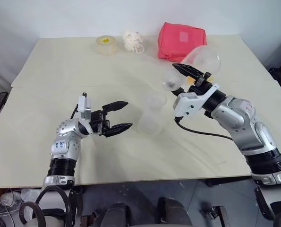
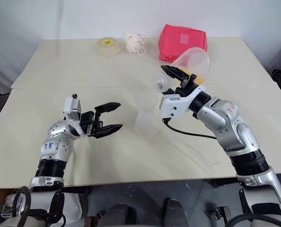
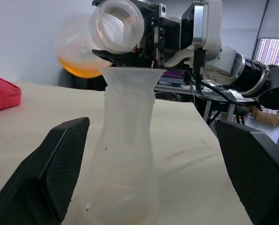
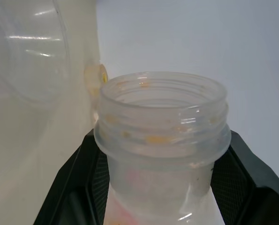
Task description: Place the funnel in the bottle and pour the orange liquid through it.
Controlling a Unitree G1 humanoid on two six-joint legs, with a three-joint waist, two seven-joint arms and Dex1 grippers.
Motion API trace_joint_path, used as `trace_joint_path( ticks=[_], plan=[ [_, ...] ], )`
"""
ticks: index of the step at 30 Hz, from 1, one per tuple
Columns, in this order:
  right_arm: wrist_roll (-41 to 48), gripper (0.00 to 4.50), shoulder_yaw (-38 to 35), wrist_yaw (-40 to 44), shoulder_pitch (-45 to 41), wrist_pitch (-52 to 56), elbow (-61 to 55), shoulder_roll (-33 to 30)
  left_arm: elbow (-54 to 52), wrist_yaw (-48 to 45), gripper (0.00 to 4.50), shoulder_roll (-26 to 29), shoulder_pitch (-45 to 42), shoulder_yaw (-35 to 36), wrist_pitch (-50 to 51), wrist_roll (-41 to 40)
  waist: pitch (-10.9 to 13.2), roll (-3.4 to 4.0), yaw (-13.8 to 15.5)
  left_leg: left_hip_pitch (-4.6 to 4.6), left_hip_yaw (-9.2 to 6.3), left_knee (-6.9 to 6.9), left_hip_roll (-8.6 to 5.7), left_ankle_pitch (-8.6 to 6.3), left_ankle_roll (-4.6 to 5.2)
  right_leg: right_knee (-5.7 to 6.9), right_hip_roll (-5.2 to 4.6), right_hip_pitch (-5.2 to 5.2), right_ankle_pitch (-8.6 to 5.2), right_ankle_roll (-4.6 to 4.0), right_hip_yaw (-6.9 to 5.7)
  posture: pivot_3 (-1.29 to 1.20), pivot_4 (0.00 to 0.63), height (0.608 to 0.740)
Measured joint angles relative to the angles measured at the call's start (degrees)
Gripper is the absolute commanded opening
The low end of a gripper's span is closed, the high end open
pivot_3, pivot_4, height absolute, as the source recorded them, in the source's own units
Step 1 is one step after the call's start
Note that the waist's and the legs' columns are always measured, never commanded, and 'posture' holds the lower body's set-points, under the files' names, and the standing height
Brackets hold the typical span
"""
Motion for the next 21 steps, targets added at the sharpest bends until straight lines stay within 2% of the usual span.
trace_joint_path(
  ticks=[10,21],
  plan=[
    [-5.55,2.45,1.65,-1.13,-3.59,-9.7,6.13,-0.81,-0.63,0.24,4.5,0.07,0.0,0.0,0.96,-0.01,0.0,0.0,-0.05,-0.01,0.0,0.0,0.02,0.0,0.0,0.0,-0.01,0.0,0.0,0.0,-0.01,0.0,0.15,0.74],
    [-10.53,2.45,1.65,-4.08,-6.21,-14.89,9.69,-1.48,-1.57,0.36,4.5,0.33,-0.01,0.02,1.51,-0.01,0.0,0.0,-0.07,-0.01,-0.01,0.0,0.05,0.0,0.0,0.01,-0.01,0.0,0.0,0.0,0.0,0.0,0.15,0.74]
  ],
)
